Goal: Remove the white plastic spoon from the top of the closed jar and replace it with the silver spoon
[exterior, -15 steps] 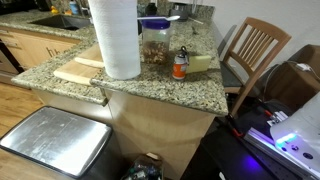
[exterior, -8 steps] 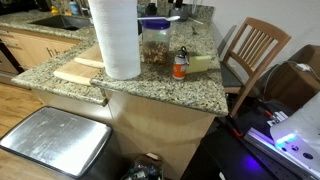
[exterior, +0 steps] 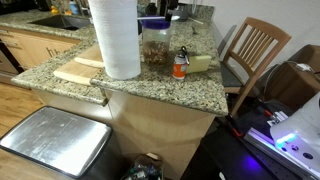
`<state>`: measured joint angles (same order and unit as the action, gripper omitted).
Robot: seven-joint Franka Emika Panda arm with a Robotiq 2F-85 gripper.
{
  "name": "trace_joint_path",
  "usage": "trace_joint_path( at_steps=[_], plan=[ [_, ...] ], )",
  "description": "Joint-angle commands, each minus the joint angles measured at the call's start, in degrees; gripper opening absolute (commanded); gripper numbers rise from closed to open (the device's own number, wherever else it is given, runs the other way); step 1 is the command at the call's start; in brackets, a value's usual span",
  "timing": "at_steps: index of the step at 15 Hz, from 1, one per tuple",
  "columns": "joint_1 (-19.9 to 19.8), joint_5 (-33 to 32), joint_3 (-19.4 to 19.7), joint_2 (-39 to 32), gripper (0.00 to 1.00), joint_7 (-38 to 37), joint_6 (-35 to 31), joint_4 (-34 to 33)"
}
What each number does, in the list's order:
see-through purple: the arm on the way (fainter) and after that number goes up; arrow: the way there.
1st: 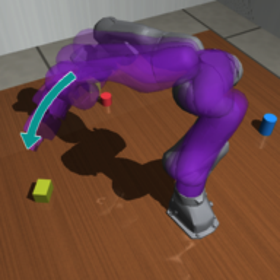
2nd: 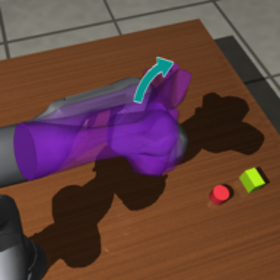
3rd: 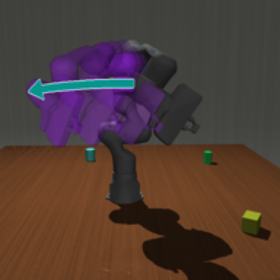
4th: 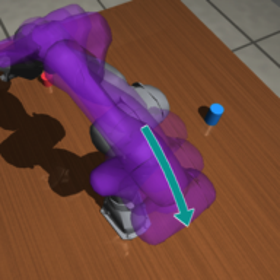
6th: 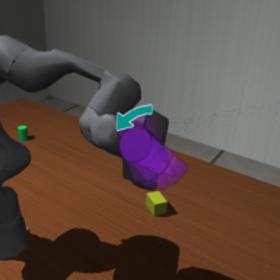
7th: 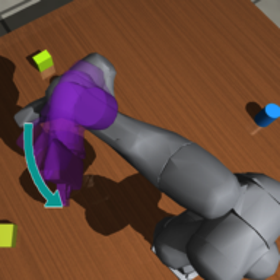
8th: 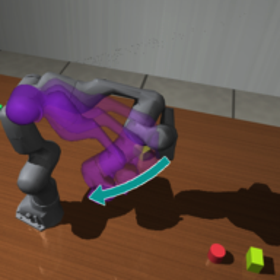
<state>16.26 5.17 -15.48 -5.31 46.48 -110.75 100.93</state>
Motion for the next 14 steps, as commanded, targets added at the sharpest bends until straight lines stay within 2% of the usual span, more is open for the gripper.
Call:
trace_joint_path(
  at_steps=[1, 11, 14],
  plan=[
    [-0.4, -0.1, -0.5, -0.5, 0.73, 0.2, 0.3, -0.3],
    [-1.1, 0.1, -0.1, -1.0, 0.03, -0.4, -0.4, -0.5],
    [-1.8, 2.1, 0.3, -0.2, 0.00, -0.7, 0.1, -1.5]
  ],
)
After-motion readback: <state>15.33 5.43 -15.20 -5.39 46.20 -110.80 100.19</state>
